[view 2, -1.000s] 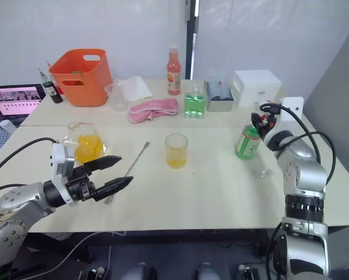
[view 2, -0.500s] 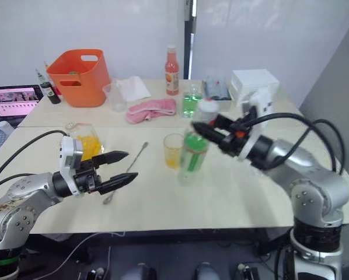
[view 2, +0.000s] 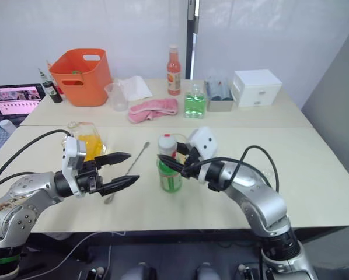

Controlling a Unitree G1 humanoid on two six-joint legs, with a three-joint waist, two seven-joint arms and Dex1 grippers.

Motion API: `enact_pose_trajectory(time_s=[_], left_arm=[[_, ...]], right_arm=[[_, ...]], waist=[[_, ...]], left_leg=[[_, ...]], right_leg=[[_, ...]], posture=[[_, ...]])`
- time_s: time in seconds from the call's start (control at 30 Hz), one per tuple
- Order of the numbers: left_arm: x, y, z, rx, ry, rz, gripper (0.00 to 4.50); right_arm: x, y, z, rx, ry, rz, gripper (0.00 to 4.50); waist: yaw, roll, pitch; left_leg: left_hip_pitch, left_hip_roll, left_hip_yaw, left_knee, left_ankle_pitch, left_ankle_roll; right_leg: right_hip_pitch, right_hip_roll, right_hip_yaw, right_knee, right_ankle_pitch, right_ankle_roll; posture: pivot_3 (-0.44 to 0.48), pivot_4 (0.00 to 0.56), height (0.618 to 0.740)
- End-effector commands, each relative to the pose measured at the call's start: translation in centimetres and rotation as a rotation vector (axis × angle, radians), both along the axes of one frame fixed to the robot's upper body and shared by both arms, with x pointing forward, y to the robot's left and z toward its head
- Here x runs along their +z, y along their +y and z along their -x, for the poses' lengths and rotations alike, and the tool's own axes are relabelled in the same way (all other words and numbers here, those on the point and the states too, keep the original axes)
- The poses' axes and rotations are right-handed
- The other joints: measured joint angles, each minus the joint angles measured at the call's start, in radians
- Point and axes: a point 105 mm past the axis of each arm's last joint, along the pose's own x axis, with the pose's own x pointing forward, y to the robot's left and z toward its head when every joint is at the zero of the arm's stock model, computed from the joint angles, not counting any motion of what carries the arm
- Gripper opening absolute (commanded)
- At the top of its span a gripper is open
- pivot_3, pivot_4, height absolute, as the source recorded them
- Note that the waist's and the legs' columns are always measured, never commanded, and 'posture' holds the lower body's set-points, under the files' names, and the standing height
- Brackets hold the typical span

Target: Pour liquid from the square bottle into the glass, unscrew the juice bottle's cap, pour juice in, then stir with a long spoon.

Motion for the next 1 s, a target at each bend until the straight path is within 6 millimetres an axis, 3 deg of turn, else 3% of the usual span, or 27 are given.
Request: enact_pose_trajectory(time_s=[0.03,0.13,0.2,0.37,0.63,0.73,1.0], left_arm=[[0.9,0.0,0.5,-0.012,-0.045,-0.01,4.5],[0.9,0.2,0.5,-0.006,-0.041,-0.01,4.5],[0.9,0.3,0.5,-0.001,-0.042,-0.01,4.5],[1.1,0.5,0.5,0.01,-0.047,-0.009,4.5],[1.1,0.7,0.4,0.007,-0.034,-0.03,4.5],[1.3,0.9,0.6,-0.006,-0.033,-0.041,4.5],[1.7,1.0,1.1,0.0,-0.026,-0.047,4.5]], right_arm=[[0.2,-0.1,-0.1,0.007,-0.043,0.004,1.52],[-0.3,0.0,-0.2,0.016,-0.002,0.002,1.52],[-0.4,0.0,-0.3,0.016,0.014,-0.003,2.55],[1.0,-0.8,-0.8,0.036,0.046,-0.062,4.21],[1.0,-2.8,-2.3,0.361,0.107,0.066,4.21],[0.8,-2.5,-2.5,0.486,0.122,0.121,4.21],[0.9,-1.0,-4.1,0.588,0.087,0.134,4.21]], waist=[[0.0,0.0,0.0],[0.0,0.0,0.0],[0.0,0.0,0.0],[0.0,0.0,0.0],[0.0,-0.001,0.0],[-0.003,-0.001,0.0],[-0.002,-0.001,0.0]], left_leg=[[0.0,0.0,0.0,0.0,0.0,0.0],[0.002,0.0,0.0,0.0,0.0,0.0],[0.002,0.001,0.0,0.0,0.0,0.0],[0.002,0.0,0.0,0.0,0.0,0.0],[0.002,0.0,0.0,0.0,0.0,0.0],[0.002,0.001,0.0,0.0,0.0,0.0],[0.002,0.001,0.0,-0.001,0.0,0.0]], right_leg=[[0.0,0.0,0.0,0.0,0.0,0.0],[0.002,0.0,0.0,0.001,0.0,0.0],[0.002,0.0,0.0,0.001,0.0,0.0],[0.001,0.0,0.0,0.001,0.0,0.0],[0.002,0.0,0.0,0.0,0.0,0.0],[0.001,0.001,0.0,0.0,0.0,0.0],[0.0,0.001,0.0,0.0,0.0,0.0]], posture=[[0.0,0.15,0.715],[0.0,0.15,0.715],[0.0,0.15,0.715],[0.0,0.15,0.715],[0.0,0.15,0.715],[0.0,0.15,0.715],[0.0,0.15,0.715]])
